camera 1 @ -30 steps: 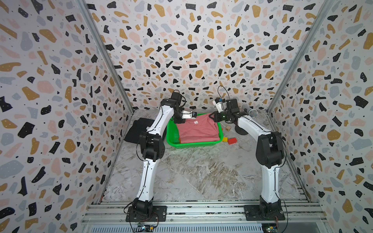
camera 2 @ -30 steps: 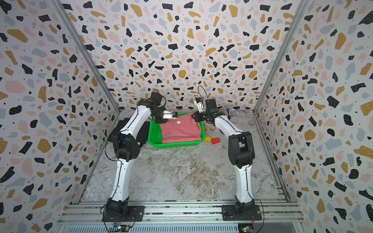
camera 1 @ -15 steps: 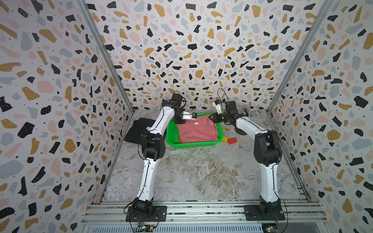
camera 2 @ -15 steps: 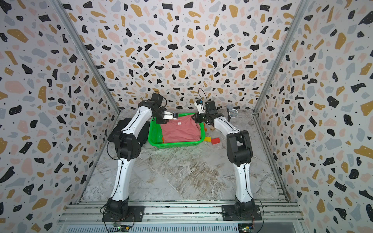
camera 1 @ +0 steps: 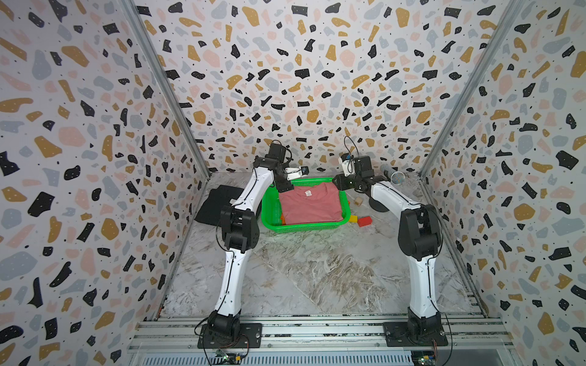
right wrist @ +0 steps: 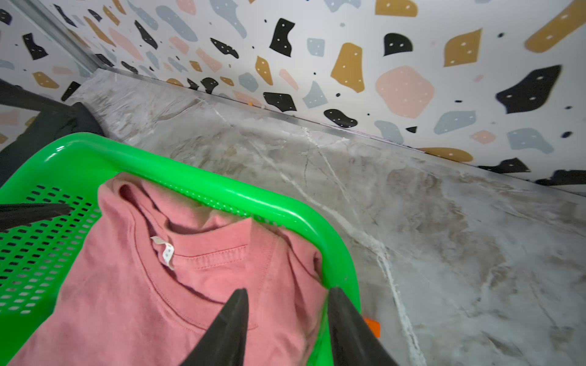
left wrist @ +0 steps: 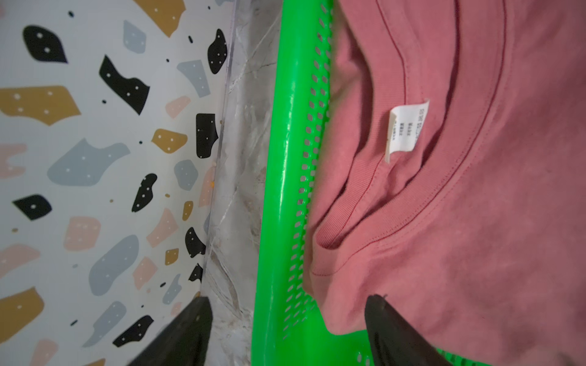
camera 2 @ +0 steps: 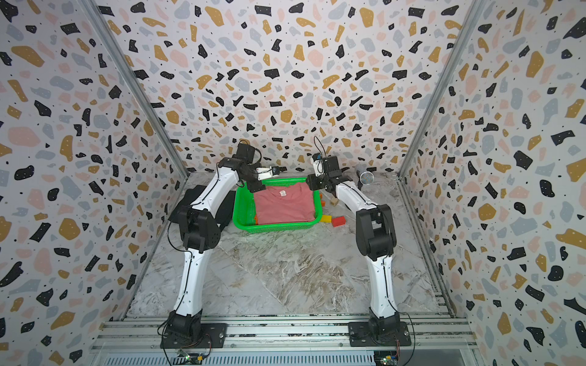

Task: Put the folded t-shirts into the basket
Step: Place the T-shirt in the bin, then move the T-shirt to the center of the board.

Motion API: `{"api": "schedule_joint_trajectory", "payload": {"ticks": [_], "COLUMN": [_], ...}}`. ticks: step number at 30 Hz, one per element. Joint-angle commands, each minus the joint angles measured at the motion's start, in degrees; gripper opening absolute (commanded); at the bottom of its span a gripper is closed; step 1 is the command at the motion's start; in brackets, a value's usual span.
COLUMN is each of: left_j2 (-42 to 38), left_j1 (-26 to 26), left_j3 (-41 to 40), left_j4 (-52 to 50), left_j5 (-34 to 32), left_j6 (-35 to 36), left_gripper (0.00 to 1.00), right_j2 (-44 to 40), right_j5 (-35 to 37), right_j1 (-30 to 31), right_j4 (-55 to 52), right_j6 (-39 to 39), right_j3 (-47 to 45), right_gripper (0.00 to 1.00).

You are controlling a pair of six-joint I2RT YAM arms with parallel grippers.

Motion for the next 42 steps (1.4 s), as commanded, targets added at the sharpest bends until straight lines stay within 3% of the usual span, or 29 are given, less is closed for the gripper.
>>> {"api": "schedule_joint_trajectory", "payload": {"ticks": [1, 6, 10, 15, 18, 20, 24, 29, 35, 42], "left_j2": [-9.2, -18.3, -26.4, -34.0, -34.4, -34.4, -33.9, -26.1, -17.7, -16.2], "left_j1": [1.0, 2.1, 3.9, 7.9, 10.9, 13.2, 18.5, 22.5, 23.7, 23.8], "left_j3": [-3.2, -15.9, -30.3, -40.7, -42.8, -44.3, -49.4, -48.3, -43.9, -48.6], "left_j4": [-0.1, 0.4, 4.7, 10.3, 9.1, 8.2, 13.9, 13.8, 11.4, 11.4], "left_j5": [-0.3, -2.1, 3.6, 0.7, -2.9, -4.4, -6.9, -7.8, -13.5, -15.1], "left_j6": [-19.3, -46.1, -54.9, -55.2, -56.0, -55.0, -54.9, -52.1, -50.4, -46.3], "left_gripper": [0.79, 0.78, 0.78, 0.81, 0.79, 0.79, 0.79, 0.73, 0.68, 0.67], "right_j2": [-5.9, -10.2, -12.9, -19.8, -21.0, -20.4, -21.6, -26.6, -31.8, -34.3], "right_j5": [5.8, 8.2, 10.9, 14.0, 22.4, 23.7, 22.4, 21.5, 19.7, 14.5], "right_j1": [0.2, 2.7, 6.2, 8.0, 8.1, 8.2, 9.6, 12.0, 14.2, 14.7], "right_j4": [-6.8, -18.1, -23.1, -20.1, -25.7, -31.3, -35.2, -32.1, -29.8, -25.5], "right_j6": [1.5, 5.4, 6.9, 12.1, 18.1, 19.8, 20.6, 18.9, 17.2, 18.0], "right_j3": [3.8, 2.4, -0.9, -10.5, -11.1, -9.5, -11.2, -17.1, -20.2, -22.2], "right_gripper": [0.48, 0.45, 0.43, 0.46, 0.47, 0.47, 0.49, 0.49, 0.47, 0.46]}}
